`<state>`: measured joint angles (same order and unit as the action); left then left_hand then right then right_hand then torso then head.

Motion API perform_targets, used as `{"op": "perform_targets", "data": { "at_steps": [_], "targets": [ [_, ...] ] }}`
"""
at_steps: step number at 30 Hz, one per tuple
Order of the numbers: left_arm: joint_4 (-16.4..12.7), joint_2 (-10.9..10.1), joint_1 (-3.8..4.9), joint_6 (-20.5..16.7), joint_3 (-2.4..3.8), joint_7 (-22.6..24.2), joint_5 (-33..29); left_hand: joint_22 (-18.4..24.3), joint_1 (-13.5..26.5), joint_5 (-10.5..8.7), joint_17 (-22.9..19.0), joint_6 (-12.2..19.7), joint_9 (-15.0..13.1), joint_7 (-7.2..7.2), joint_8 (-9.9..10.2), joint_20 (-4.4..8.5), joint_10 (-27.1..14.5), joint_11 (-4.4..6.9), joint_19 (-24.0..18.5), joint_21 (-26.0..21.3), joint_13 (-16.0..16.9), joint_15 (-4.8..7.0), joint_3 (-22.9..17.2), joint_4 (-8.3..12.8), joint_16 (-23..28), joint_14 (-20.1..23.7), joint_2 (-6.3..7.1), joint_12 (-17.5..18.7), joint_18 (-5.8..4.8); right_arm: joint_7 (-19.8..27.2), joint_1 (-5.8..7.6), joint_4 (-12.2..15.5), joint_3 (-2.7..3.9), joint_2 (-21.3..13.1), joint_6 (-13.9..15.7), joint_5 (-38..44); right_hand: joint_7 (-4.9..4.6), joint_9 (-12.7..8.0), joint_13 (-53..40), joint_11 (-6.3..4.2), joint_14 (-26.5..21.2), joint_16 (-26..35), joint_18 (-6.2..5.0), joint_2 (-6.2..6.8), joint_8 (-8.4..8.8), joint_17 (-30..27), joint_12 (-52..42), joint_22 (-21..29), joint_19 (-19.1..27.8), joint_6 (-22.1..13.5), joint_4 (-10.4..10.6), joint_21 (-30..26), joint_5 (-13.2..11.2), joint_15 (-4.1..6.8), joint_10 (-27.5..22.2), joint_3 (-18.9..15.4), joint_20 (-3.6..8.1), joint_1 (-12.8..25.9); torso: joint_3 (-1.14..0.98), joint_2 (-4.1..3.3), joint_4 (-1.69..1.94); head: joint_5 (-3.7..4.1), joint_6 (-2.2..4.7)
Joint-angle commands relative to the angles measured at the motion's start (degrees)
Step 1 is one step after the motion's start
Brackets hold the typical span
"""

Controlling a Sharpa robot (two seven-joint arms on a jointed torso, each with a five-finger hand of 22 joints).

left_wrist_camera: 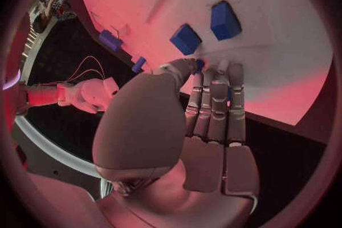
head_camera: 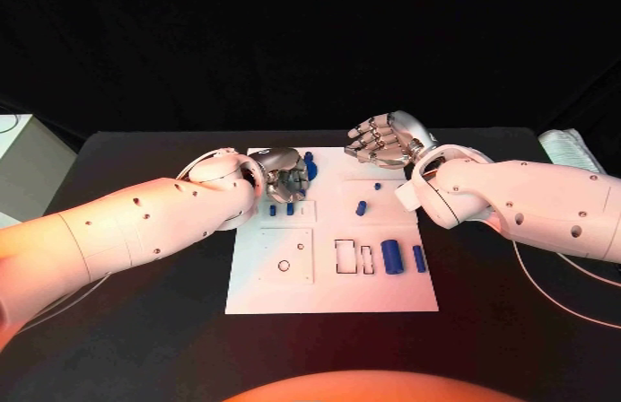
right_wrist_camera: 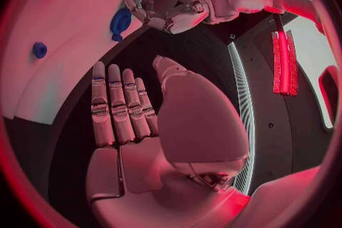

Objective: Assemble the parts on the task board

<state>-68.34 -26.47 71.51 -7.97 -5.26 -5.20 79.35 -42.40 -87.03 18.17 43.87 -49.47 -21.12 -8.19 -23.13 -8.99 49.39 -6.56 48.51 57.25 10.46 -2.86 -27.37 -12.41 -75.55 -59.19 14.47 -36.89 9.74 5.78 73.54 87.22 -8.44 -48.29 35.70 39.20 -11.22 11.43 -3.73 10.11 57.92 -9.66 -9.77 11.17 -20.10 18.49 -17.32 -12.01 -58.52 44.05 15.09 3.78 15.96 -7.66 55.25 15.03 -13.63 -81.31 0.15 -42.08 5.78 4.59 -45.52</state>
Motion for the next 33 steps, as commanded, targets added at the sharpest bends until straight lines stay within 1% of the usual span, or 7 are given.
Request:
{"op": "perform_targets", "data": {
  "at_steps": [1, 11, 14, 15, 20, 23, 33],
  "targets": [
    [0.2, 0.3, -0.16, 1.5, -0.09, -0.1, -0.1, -0.1, -0.2, -0.17, 0.1, -0.2, 0.1, -0.04, 0.4, 0.19, 0.3, 0.09, 0.0, 0.2, -0.2, -0.09, -0.3, 0.1, -0.3, -0.5, 0.16, 0.2, 0.73, 0.4, -0.02, 0.2, 0.01, 0.0, -0.8, 0.2, -2.42, -0.1, 0.1, 0.01, 0.4, 0.1, -0.75, 0.24, 0.18, -0.1, 0.2, 0.1, -0.3, 0.0, 0.0, 0.0, 0.2, 0.07, 0.2, 0.3, -0.02, -0.2, -0.01, -0.01, 0.03, 0.05, -0.14],
    [0.6, 0.6, -0.26, 2.3, -0.23, 0.0, -0.4, -0.7, 0.0, -0.29, 2.4, -0.7, 0.2, -0.04, 0.6, 0.19, 0.9, 0.23, -0.1, 1.0, -0.3, -0.04, -0.6, 0.5, -2.0, -2.5, -0.09, 0.4, 0.74, 0.4, -0.01, 0.3, 0.02, -0.1, -0.8, 0.2, -2.42, -0.1, 0.1, 0.01, 0.4, 0.1, -0.75, 0.24, 0.18, -0.1, 0.2, 0.1, -0.3, 0.0, 0.0, 0.0, 0.2, 0.07, 0.2, 0.3, -0.02, -0.2, 0.0, 0.11, 0.07, 0.1, -0.27],
    [0.7, 0.7, -0.28, 2.6, -0.27, 0.0, -0.4, -1.5, 0.0, -0.31, 4.6, -2.1, 0.0, 0.17, 0.3, 0.33, 2.1, 0.65, 0.1, 2.0, -0.5, 0.3, -0.9, 1.0, -3.7, -4.5, -0.44, 0.5, 0.8, 0.4, 0.0, 0.3, 0.02, -0.1, -0.9, 0.2, -2.42, -0.1, 0.1, 0.01, 0.4, 0.1, -0.75, 0.24, 0.18, -0.1, 0.2, 0.1, -0.3, 0.0, 0.0, 0.0, 0.2, 0.07, 0.2, 0.3, -0.02, -0.2, 0.02, 0.1, 0.06, 0.08, -0.28],
    [0.7, 0.7, -0.28, 2.7, -0.28, 0.0, -0.4, -1.9, -0.2, -0.32, 6.7, -3.0, -0.2, 0.23, 0.0, 0.5, 3.1, 1.04, 0.2, 2.6, -0.5, 0.62, -1.2, 1.5, -4.8, -6.4, -0.76, 0.5, 0.84, 0.4, 0.0, 0.3, 0.02, -0.1, -0.9, 0.2, -2.42, -0.1, 0.1, 0.01, 0.4, 0.1, -0.75, 0.24, 0.18, -0.1, 0.2, 0.1, -0.3, 0.0, 0.0, 0.0, 0.2, 0.07, 0.2, 0.3, -0.02, -0.2, 0.02, 0.1, 0.06, 0.08, -0.28],
    [0.7, 0.6, -0.3, 2.5, -0.31, -0.3, -0.3, -2.9, -0.4, -0.3, 9.2, -4.3, -0.5, 0.24, 0.1, 1.11, 5.1, 1.76, 0.5, 4.1, -0.7, 1.31, -2.0, 2.6, -6.3, -9.0, -1.33, 1.2, 0.86, 0.4, 0.0, 0.3, 0.02, -0.1, -0.9, 0.2, -2.42, -0.1, 0.1, 0.01, 0.4, 0.1, -0.75, 0.24, 0.18, -0.1, 0.2, 0.1, -0.3, 0.0, 0.0, 0.0, 0.2, 0.07, 0.2, 0.3, -0.02, -0.2, 0.01, 0.12, 0.06, 0.04, -0.23],
    [0.9, 0.6, -0.3, 1.7, -0.32, -0.2, -0.4, -3.7, -0.5, -0.27, 9.7, -5.0, -0.8, 0.12, 0.5, 1.54, 6.6, 1.96, 0.6, 5.1, -1.2, 1.68, -2.8, 3.4, -6.8, -10.1, -1.67, 2.5, 0.83, 0.4, 0.0, 0.3, 0.02, -0.1, -0.9, 0.2, -2.42, -0.1, 0.1, 0.0, 0.5, 0.2, -0.75, 0.28, 0.19, -0.2, 0.3, 0.3, -0.4, 0.1, -0.1, 0.1, 0.2, 0.08, 0.3, 0.4, -0.01, -0.2, 0.02, 0.12, 0.08, 0.06, -0.14],
    [1.1, 0.4, -0.31, -1.5, -0.34, 1.0, -1.1, -5.4, 1.3, -0.08, 8.3, -6.1, -1.5, -0.1, 2.5, 1.73, 10.0, 1.76, 0.3, 6.9, -2.6, 1.56, -5.1, 5.3, -6.5, -10.5, -1.44, 8.7, 0.75, 0.4, 0.0, 0.3, 0.02, -0.1, -0.9, 0.2, -2.42, -0.1, 0.1, 0.0, 0.5, 0.2, -0.75, 0.28, 0.19, -0.2, 0.3, 0.3, -0.4, 0.1, -0.1, 0.1, 0.2, 0.08, 0.3, 0.4, -0.01, -0.2, 0.0, 0.12, 0.06, 0.0, 0.05]
  ]
}}
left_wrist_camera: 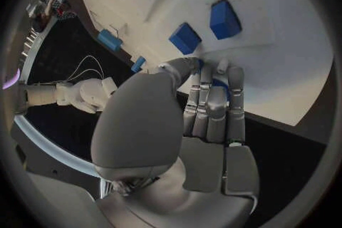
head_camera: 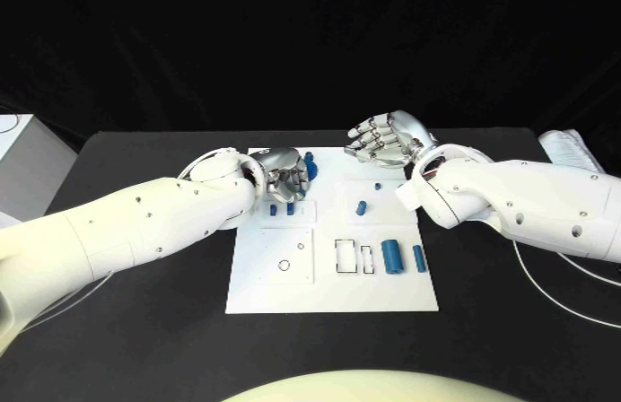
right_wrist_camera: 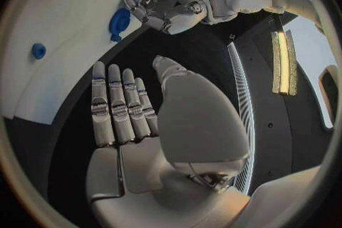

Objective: Assemble the parts on the task board

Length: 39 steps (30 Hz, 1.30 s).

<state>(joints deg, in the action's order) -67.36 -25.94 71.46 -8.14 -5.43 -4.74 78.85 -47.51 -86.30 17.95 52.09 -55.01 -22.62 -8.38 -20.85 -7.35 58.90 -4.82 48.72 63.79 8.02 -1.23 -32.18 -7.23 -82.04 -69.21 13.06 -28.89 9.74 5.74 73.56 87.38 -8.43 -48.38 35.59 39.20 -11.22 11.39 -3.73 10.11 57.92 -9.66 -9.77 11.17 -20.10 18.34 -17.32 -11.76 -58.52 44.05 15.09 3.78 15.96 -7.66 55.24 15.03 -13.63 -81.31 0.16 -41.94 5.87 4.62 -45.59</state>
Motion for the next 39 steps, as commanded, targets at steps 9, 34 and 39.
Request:
{"op": "perform_targets", "data": {
  "at_steps": [9, 34, 39],
  "targets": [
    [-3.0, -2.9, -0.32, -3.2, 0.65, 1.8, -2.9, -0.8, 1.1, 0.13, 0.2, -1.0, -0.3, 0.05, 0.6, 0.11, 1.5, 0.0, 0.5, 0.8, -0.3, -0.09, -0.6, 0.5, -0.2, -0.9, -0.01, 2.1, 0.66, 0.4, -0.02, 0.1, 0.01, 0.0, -0.8, 0.2, -2.42, 0.0, 0.1, 0.0, 0.5, 0.2, -0.75, 0.28, 0.19, 0.0, 0.3, 0.1, -0.4, 0.1, -0.1, 0.1, 0.2, 0.08, 0.3, 0.4, -0.02, -0.2, 0.03, -0.03, -0.1, 0.1, 0.46],
    [-8.7, -11.1, -0.19, 0.2, 3.2, 0.3, -7.0, -1.2, 1.9, 0.11, 0.2, -1.8, -0.7, 0.2, 0.8, 0.12, 2.6, 0.15, 0.8, 1.0, -0.4, -0.01, -0.6, 0.7, -0.2, -1.2, 0.12, 3.3, 0.57, 0.4, -0.04, 0.0, 0.01, -0.3, -0.9, 0.2, -2.41, -0.1, 0.1, -0.02, 0.5, 0.3, -0.75, 0.27, 0.17, -0.1, 0.3, 0.2, -0.4, 0.2, -0.1, 0.1, 0.2, 0.09, 0.4, 0.4, -0.01, -0.2, 0.06, 0.22, 0.26, -0.24, 0.72],
    [-7.6, -10.4, -0.19, 0.2, 3.21, 0.1, -6.3, -1.2, 1.9, 0.1, 0.2, -1.8, -0.7, 0.21, 0.8, 0.12, 2.7, 0.16, 0.9, 1.0, -0.4, 0.0, -0.6, 0.7, -0.3, -1.3, 0.12, 3.4, 0.57, 0.4, -0.04, 0.0, 0.01, -0.2, -0.9, 0.2, -2.4, -0.1, 0.1, -0.02, 0.6, 0.3, -0.75, 0.28, 0.18, -0.2, 0.4, 0.3, -0.4, 0.2, -0.2, 0.1, 0.2, 0.09, 0.4, 0.5, -0.01, -0.2, 0.06, 0.07, 0.11, -0.43, 0.83]
  ]
}}
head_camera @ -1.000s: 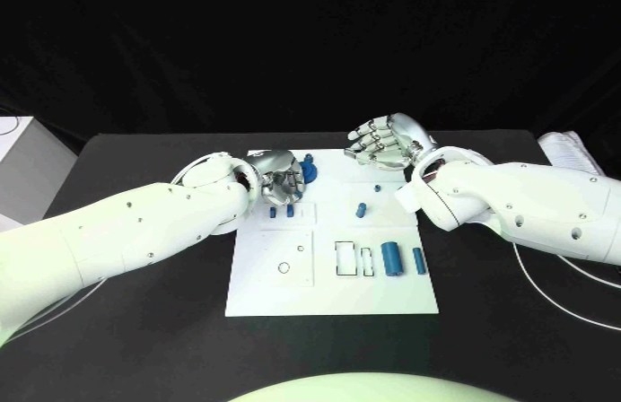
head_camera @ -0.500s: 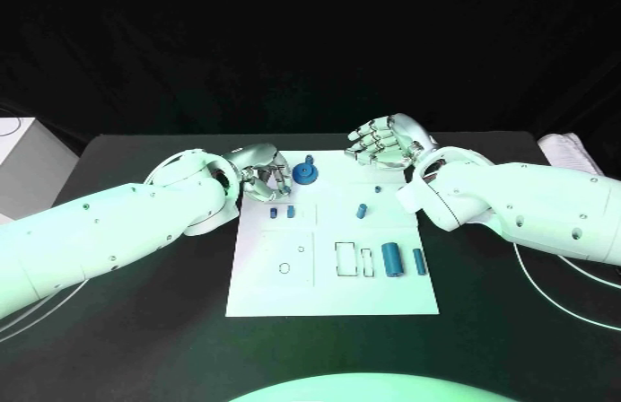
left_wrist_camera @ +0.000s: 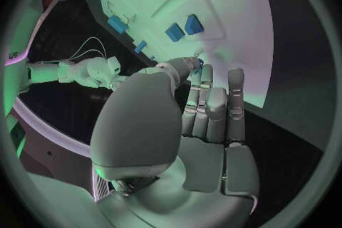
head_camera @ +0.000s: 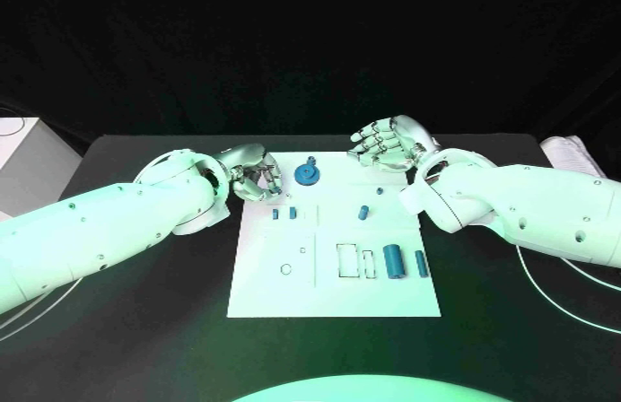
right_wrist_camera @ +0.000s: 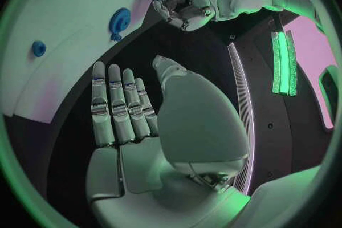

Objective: Assemble the parts on the task board

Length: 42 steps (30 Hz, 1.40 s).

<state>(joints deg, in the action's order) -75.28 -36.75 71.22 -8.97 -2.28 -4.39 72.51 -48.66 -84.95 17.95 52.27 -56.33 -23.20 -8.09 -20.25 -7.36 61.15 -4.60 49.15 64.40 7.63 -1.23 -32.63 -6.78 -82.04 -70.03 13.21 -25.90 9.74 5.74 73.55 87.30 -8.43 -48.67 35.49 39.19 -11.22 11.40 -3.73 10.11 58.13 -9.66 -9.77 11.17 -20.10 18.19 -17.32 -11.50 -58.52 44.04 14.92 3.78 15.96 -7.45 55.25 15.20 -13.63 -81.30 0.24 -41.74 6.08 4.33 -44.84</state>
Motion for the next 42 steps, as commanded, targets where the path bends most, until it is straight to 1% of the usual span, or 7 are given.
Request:
{"op": "perform_targets", "data": {
  "at_steps": [1, 4, 7, 11, 23, 30, 42],
  "targets": [
    [0.5, 0.6, 0.05, 1.1, 0.05, -0.2, 0.1, -0.1, 0.6, 0.1, 0.1, -0.5, -0.1, -0.09, 0.2, 0.13, 0.4, -0.06, 0.4, 0.4, 0.0, 0.0, -0.1, 0.3, -0.3, -0.4, -0.03, 0.4, 0.57, 0.4, -0.03, 0.0, 0.01, 0.1, -0.8, 0.2, -2.4, -0.1, 0.1, -0.02, 0.3, 0.3, -0.76, 0.28, 0.18, 0.0, 0.4, 0.0, -0.4, 0.2, 0.0, 0.1, 0.2, -0.12, 0.4, 0.3, -0.01, -0.2, -0.03, -0.14, -0.1, -0.14, 0.08],
    [1.0, 1.0, 0.05, 1.2, 0.05, -0.2, 0.3, -0.2, 0.6, 0.08, 0.2, -0.5, -0.2, -0.07, 0.2, 0.13, 0.5, -0.05, 0.6, 0.4, 0.0, 0.01, -0.1, 0.3, -0.3, -0.5, -0.04, 0.5, 0.53, 0.4, -0.03, 0.0, 0.01, 0.1, -0.8, 0.2, -2.4, -0.1, 0.1, -0.02, 0.3, 0.3, -0.76, 0.28, 0.18, 0.0, 0.4, 0.0, -0.4, 0.2, 0.0, 0.1, 0.2, -0.12, 0.4, 0.3, -0.01, -0.2, -0.12, -0.12, -0.13, -0.21, -0.02],
    [1.5, 1.5, 0.05, 1.4, 0.02, -0.2, 0.4, -0.2, 0.6, 0.08, 0.2, -0.5, -0.2, -0.07, 0.2, 0.13, 0.5, -0.05, 0.6, 0.4, 0.0, 0.01, -0.1, 0.3, -0.3, -0.5, -0.04, 0.5, 0.53, 0.4, -0.03, 0.0, 0.01, 0.1, -0.8, 0.2, -2.4, -0.1, 0.1, -0.02, 0.3, 0.3, -0.76, 0.28, 0.18, 0.0, 0.4, 0.0, -0.4, 0.2, 0.0, 0.1, 0.2, -0.12, 0.4, 0.3, -0.01, -0.2, -0.13, -0.14, -0.13, -0.19, -0.03],
    [2.1, 2.2, 0.05, 1.5, -0.07, -0.1, 0.5, -0.2, 0.6, 0.08, 0.2, -0.5, -0.2, -0.07, 0.2, 0.13, 0.5, -0.05, 0.6, 0.4, 0.0, 0.01, -0.1, 0.3, -0.3, -0.5, -0.04, 0.5, 0.53, 0.4, -0.03, 0.0, 0.01, 0.1, -0.8, 0.2, -2.4, -0.1, 0.1, -0.02, 0.3, 0.3, -0.76, 0.28, 0.18, 0.0, 0.4, 0.0, -0.4, 0.2, 0.0, 0.1, 0.2, -0.12, 0.4, 0.3, -0.01, -0.2, -0.09, -0.16, -0.14, -0.12, -0.09],
    [4.0, 4.2, 0.03, 2.8, -0.41, -0.1, 0.8, -0.5, 0.7, 0.04, 0.6, -0.7, -0.2, -0.03, 0.2, 0.14, 0.7, -0.01, 0.9, 0.6, 0.1, 0.04, -0.1, 0.3, -0.4, -0.8, -0.08, 0.6, 0.46, 0.4, -0.03, 0.1, 0.01, 0.1, -0.8, 0.2, -2.4, -0.1, 0.1, -0.02, 0.3, 0.3, -0.76, 0.28, 0.18, 0.0, 0.4, 0.0, -0.4, 0.2, 0.0, 0.1, 0.2, -0.12, 0.4, 0.3, -0.01, -0.2, -0.1, -0.14, -0.19, -0.04, -0.16],
    [4.7, 4.7, 0.03, 3.4, -0.58, -0.2, 0.9, -0.5, 0.8, 0.02, 0.6, -0.7, -0.2, -0.03, 0.3, 0.14, 0.7, 0.0, 0.9, 0.6, 0.1, 0.04, -0.1, 0.3, -0.4, -0.8, -0.09, 0.7, 0.46, 0.4, -0.03, 0.1, 0.01, 0.1, -0.8, 0.2, -2.4, -0.1, 0.1, -0.02, 0.3, 0.3, -0.76, 0.28, 0.18, 0.0, 0.4, 0.0, -0.4, 0.2, 0.0, 0.1, 0.2, -0.12, 0.4, 0.3, -0.01, -0.2, -0.07, -0.12, -0.05, 0.08, -0.24],
    [5.0, 5.1, 0.03, 4.5, -0.86, -0.3, 1.0, -0.5, 0.8, 0.02, 0.5, -0.7, -0.3, 0.0, 0.3, 0.15, 0.8, 0.03, 0.9, 0.6, 0.1, 0.06, -0.2, 0.3, -0.4, -0.8, -0.16, 0.8, 0.46, 0.4, -0.03, 0.1, 0.01, 0.1, -0.8, 0.2, -2.4, -0.1, 0.1, -0.02, 0.3, 0.3, -0.76, 0.28, 0.18, 0.0, 0.4, 0.0, -0.4, 0.2, 0.0, 0.1, 0.2, -0.12, 0.4, 0.3, -0.01, -0.2, -0.07, -0.09, -0.14, 0.07, -0.4]
  ]
}}
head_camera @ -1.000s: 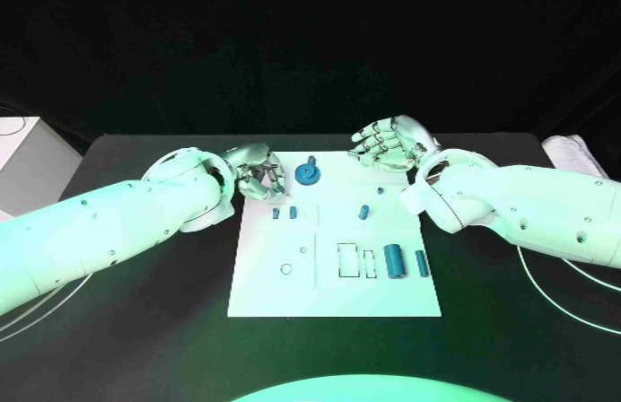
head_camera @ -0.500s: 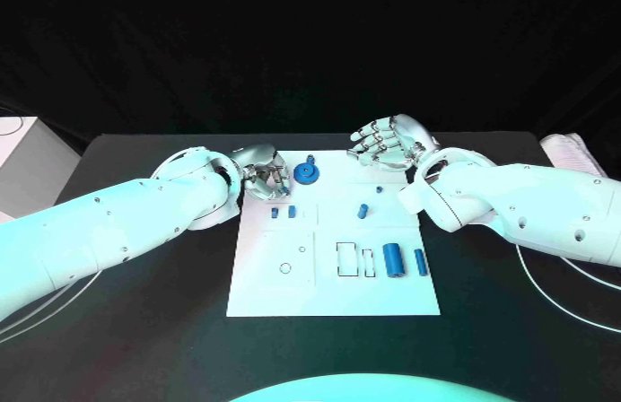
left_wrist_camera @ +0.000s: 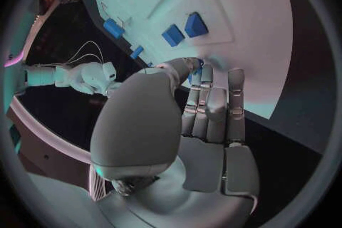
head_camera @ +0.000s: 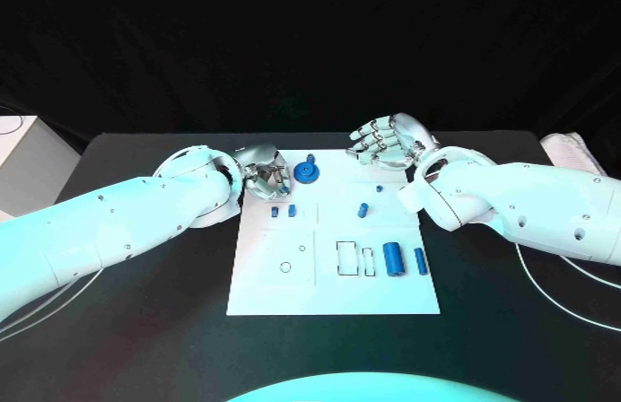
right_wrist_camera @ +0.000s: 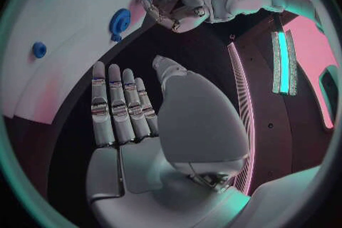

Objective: Assemble the parts on the task board

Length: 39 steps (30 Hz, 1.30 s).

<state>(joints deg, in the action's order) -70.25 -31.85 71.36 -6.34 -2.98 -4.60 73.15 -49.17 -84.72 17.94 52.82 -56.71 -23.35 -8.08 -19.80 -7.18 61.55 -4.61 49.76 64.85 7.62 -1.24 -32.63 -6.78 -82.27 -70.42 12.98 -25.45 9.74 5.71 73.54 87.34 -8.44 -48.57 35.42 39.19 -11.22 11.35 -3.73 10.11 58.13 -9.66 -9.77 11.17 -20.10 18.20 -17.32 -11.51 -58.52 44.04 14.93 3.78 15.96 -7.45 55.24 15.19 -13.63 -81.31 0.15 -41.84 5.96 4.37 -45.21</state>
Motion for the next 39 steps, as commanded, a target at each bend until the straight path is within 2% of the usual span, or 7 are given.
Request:
{"op": "perform_targets", "data": {
  "at_steps": [1, 30, 39],
  "targets": [
    [0.0, 0.2, -0.11, 1.9, -0.18, -0.1, 0.3, 0.0, 0.5, 0.03, 0.0, -0.3, -0.1, 0.0, -0.1, -0.04, 0.4, 0.04, 0.3, 0.2, 0.1, 0.06, -0.2, 0.3, -0.2, -0.4, 0.07, 0.3, 0.46, 0.4, -0.02, 0.1, 0.01, 0.0, -0.7, 0.2, -2.4, 0.0, 0.1, -0.02, 0.4, 0.3, -0.75, 0.28, 0.18, -0.1, 0.4, 0.1, -0.4, 0.2, 0.0, 0.1, 0.2, -0.11, 0.4, 0.3, -0.01, -0.2, 0.02, 0.02, -0.01, 0.06, -0.05],
    [0.1, 0.3, -0.1, 2.8, -0.37, -1.1, 0.6, 0.0, 0.8, -0.13, -0.2, -0.7, -0.4, 0.12, 0.0, 0.05, 1.0, 0.18, 0.4, 0.1, 0.3, 0.21, 0.0, 0.7, -0.3, -0.4, -0.07, 0.9, 0.46, 0.4, -0.02, 0.1, 0.01, 0.0, -0.7, 0.2, -2.39, -0.1, 0.1, -0.03, 0.4, 0.5, -0.75, 0.31, 0.22, -0.2, 0.5, 0.3, -0.5, 0.3, -0.1, 0.1, 0.2, -0.11, 0.5, 0.5, 0.0, -0.2, 0.02, -0.02, 0.02, 0.11, -0.04],
    [-0.1, 0.3, -0.11, 2.0, -0.39, -0.6, 0.6, 1.0, 2.5, -0.04, -1.4, 3.5, 0.5, -0.7, 3.8, -0.49, 0.4, -0.52, -0.4, -1.1, 0.6, -0.45, 0.4, 0.4, -0.3, 0.5, 1.06, 3.2, 0.55, 0.4, -0.02, 0.0, 0.01, 0.0, -0.8, 0.2, -2.4, -0.1, 0.1, -0.02, 0.5, 0.5, -0.75, 0.34, 0.24, -0.3, 0.5, 0.5, -0.5, 0.3, -0.1, 0.1, 0.2, -0.12, 0.5, 0.5, 0.0, -0.2, 0.04, 0.04, -0.01, 0.12, -0.03]
  ]
}}
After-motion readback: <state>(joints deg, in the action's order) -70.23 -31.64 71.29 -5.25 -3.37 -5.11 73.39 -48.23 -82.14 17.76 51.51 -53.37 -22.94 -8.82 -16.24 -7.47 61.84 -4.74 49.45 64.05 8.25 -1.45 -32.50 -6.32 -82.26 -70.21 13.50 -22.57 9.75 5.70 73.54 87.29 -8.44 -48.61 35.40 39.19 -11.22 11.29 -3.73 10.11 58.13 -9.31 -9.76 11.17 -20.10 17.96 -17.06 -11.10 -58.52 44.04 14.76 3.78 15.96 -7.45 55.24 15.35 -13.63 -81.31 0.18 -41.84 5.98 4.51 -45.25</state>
